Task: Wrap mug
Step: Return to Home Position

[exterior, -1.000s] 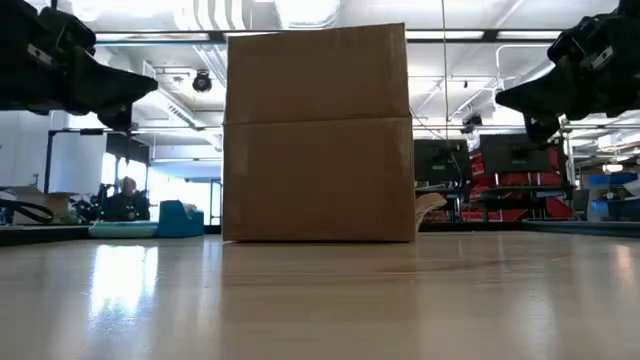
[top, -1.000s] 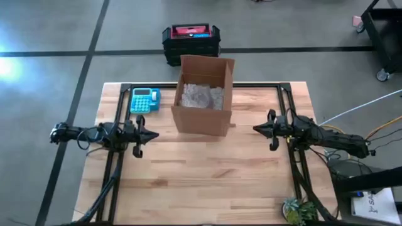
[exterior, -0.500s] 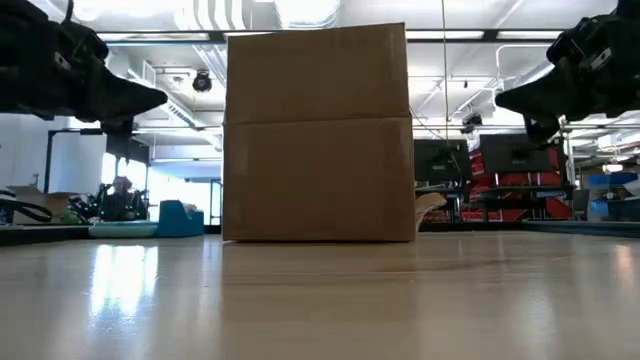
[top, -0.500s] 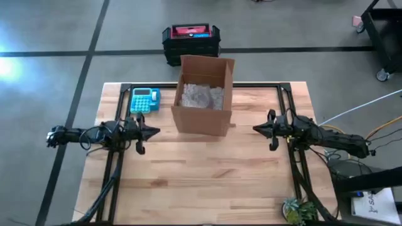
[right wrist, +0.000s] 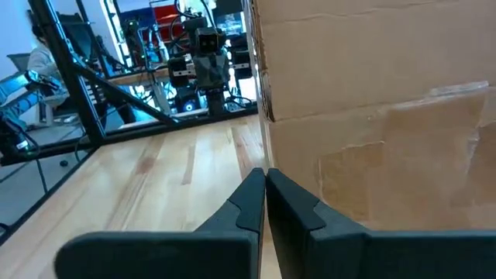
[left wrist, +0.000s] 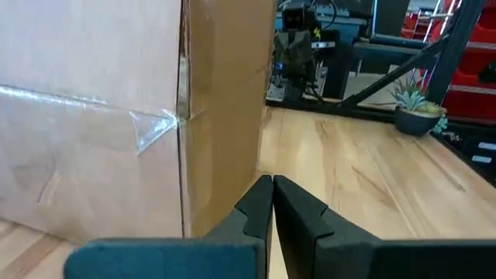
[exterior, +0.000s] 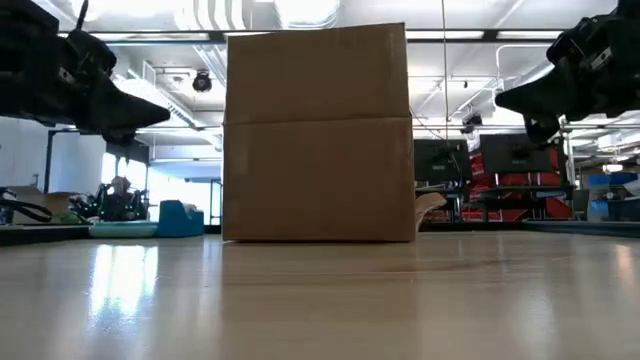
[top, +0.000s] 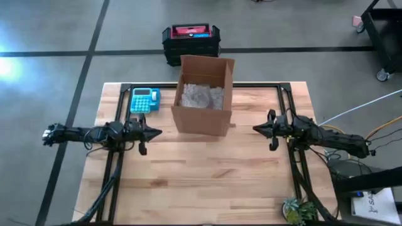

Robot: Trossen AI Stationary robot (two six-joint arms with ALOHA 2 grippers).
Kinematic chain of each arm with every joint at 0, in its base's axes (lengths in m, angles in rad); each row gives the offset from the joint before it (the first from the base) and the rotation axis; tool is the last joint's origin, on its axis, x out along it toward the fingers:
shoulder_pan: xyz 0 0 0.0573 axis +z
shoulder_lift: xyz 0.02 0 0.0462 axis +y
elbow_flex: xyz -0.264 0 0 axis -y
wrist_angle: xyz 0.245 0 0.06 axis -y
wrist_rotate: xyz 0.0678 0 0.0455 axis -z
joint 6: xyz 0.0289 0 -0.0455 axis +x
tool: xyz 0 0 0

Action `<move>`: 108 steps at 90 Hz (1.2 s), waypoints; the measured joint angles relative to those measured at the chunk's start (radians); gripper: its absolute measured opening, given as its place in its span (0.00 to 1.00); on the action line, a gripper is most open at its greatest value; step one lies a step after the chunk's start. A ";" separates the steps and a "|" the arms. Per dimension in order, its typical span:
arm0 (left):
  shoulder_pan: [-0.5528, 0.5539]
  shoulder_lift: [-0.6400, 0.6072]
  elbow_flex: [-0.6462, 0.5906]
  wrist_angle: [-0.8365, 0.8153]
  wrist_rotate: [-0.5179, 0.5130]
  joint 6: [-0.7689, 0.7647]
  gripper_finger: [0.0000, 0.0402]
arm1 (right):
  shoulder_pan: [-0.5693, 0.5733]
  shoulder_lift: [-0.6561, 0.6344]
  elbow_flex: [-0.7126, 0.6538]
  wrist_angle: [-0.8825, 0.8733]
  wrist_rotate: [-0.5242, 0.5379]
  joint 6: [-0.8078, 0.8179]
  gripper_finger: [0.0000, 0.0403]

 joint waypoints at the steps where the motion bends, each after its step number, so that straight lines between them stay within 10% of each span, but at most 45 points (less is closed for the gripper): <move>1: 0.000 0.003 0.000 0.000 0.000 0.000 0.00 | 0.000 0.000 0.000 0.000 0.000 0.000 0.00; 108: 0.000 0.155 0.002 0.002 0.000 0.000 0.00 | 0.000 0.000 -0.001 0.001 0.001 0.001 0.00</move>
